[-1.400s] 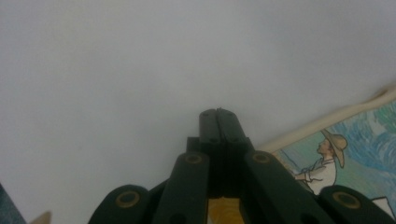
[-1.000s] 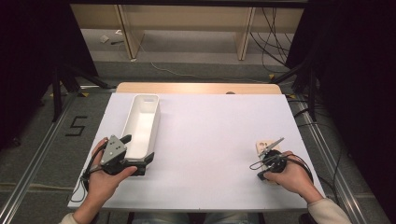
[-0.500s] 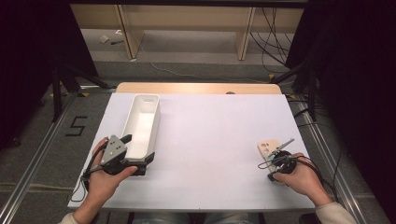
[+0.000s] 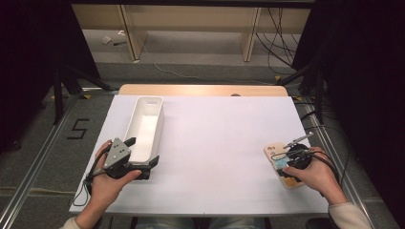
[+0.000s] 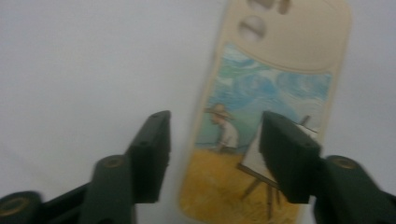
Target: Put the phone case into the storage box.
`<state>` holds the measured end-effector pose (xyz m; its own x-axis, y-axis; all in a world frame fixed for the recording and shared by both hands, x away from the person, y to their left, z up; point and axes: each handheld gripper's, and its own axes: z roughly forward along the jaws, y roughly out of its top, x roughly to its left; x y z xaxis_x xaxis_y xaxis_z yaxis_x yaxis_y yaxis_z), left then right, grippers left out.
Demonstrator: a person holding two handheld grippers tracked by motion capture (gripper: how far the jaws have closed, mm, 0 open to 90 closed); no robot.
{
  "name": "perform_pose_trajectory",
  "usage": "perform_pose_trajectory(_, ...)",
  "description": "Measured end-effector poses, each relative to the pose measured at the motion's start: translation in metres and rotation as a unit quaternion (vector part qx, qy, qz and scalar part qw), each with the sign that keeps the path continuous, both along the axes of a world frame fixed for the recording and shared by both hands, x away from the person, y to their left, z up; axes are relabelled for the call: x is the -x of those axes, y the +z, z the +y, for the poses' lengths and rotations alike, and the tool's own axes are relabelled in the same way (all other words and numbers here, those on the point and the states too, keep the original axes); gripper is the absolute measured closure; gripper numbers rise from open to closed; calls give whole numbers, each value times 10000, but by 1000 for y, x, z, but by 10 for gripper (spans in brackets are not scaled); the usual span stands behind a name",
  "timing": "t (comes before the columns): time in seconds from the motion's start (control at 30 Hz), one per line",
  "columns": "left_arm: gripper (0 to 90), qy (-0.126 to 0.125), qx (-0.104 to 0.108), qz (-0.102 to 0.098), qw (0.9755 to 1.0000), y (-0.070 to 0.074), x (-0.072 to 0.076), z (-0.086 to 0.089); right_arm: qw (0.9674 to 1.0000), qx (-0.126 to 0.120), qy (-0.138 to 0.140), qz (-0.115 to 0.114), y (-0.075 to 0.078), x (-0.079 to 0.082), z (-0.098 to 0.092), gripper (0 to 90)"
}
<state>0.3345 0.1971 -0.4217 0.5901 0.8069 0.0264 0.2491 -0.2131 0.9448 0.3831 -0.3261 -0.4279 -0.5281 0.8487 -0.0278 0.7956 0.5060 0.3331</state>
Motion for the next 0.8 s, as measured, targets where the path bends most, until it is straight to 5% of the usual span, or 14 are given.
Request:
perform_pose_trajectory(0.1,1,1,0,3,10000,0,0,0,9993,242,-293,55,-4,-6,-5,226)
perform_pose_trajectory(0.3,1,-10,-17,-18,10000,1,0,0,9976,252,-627,171,-9,-15,-6,158)
perform_pose_trajectory(0.43,1,-15,-13,-10,10000,0,0,0,9968,273,-591,458,-15,-17,-6,149)
perform_pose_trajectory(0.8,1,-20,-7,-12,10000,1,0,-1,9962,348,-599,528,-20,-25,-2,53)
